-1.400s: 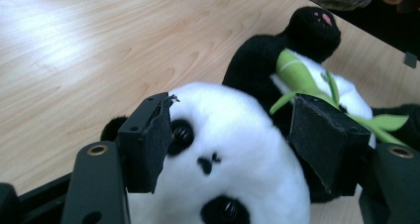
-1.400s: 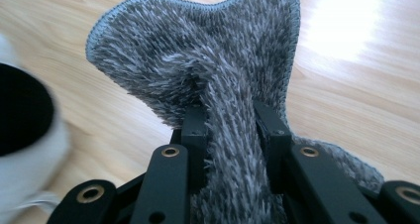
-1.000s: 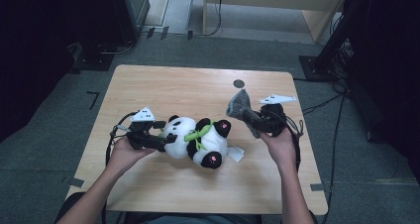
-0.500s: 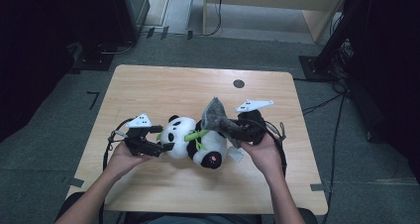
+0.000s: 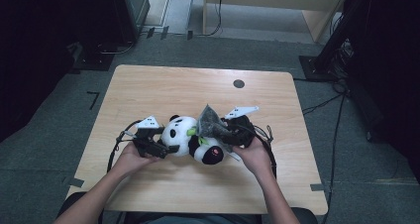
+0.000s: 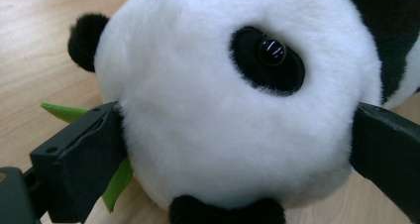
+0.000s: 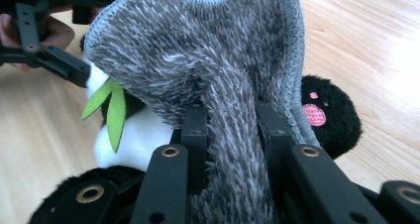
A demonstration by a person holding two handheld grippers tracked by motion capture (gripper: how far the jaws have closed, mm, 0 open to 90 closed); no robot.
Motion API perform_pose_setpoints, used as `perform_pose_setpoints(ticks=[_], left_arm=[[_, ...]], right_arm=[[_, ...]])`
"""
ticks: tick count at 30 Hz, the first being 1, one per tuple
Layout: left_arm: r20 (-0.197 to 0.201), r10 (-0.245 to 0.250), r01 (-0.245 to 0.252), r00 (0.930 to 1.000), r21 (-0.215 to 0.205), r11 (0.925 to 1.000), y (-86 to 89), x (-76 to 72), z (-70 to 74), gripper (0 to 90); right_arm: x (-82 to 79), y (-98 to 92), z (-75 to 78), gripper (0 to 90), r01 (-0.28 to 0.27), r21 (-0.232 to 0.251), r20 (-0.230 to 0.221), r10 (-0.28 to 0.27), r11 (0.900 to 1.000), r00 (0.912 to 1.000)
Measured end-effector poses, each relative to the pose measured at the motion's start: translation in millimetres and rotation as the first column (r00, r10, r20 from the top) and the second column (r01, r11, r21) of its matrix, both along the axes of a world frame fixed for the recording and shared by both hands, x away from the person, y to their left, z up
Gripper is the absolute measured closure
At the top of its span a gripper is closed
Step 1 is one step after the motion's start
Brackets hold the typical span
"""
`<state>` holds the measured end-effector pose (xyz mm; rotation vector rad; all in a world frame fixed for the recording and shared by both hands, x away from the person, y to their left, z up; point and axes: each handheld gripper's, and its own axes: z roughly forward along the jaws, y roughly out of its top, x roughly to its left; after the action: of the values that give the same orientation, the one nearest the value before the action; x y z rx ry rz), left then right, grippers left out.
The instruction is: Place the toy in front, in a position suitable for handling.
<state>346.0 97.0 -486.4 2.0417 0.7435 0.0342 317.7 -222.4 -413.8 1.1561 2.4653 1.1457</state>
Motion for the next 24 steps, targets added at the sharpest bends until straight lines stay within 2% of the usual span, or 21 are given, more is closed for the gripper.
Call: perform_pose_setpoints(ticks=[3, 6, 8, 13, 15, 20, 22, 24], left_arm=[[0.013, -0.005, 0.005, 0.9999, -0.011, 0.9999, -1.3, 0.6, -2.2, 0.0], [0.001, 0.009, -0.009, 1.0000, -0.026, 0.9996, -2.3, 1.1, -3.2, 2.8], [0.001, 0.026, -0.026, 0.9997, -0.016, 0.9995, -3.1, 0.4, -2.3, 8.4], [0.016, 0.069, -0.069, 0.9975, 0.008, 0.9976, -2.8, -3.9, 3.6, 31.4], [0.029, 0.085, -0.085, 0.9959, 0.005, 0.9963, -3.3, -6.0, 5.5, 39.6], [0.058, 0.115, -0.114, 0.9917, -0.014, 0.9934, -4.3, -7.4, 9.6, 52.5], [0.099, 0.137, -0.135, 0.9856, -0.035, 0.9903, -5.0, -8.0, 12.7, 55.8], [0.161, 0.162, -0.157, 0.9737, -0.044, 0.9867, -5.9, -8.1, 16.1, 56.5]], right_arm=[[4.3, -1.9, -3.0, 72.1, 0.003, 0.015, -0.007, -0.003, 1.000, 1.0000], [6.7, -2.0, -4.5, 72.2, 0.000, 0.014, 0.000, 0.000, 1.000, 1.0000], [9.5, -1.9, -6.1, 72.3, 0.001, 0.015, 0.002, -0.001, 1.000, 1.0000], [13.8, -2.2, -6.9, 72.3, 0.004, 0.021, 0.004, -0.004, 1.000, 1.0000], [14.6, -2.5, -6.5, 72.3, 0.010, 0.027, -0.001, -0.010, 1.000, 0.9999], [17.6, -4.9, -2.1, 72.4, 0.026, 0.030, -0.003, -0.026, 0.999, 0.9997], [19.9, -6.0, 0.3, 72.4, 0.027, 0.025, 0.006, -0.028, 0.999, 0.9996], [22.6, -7.7, 4.4, 72.4, 0.035, 0.027, 0.020, -0.035, 0.999, 0.9992]])
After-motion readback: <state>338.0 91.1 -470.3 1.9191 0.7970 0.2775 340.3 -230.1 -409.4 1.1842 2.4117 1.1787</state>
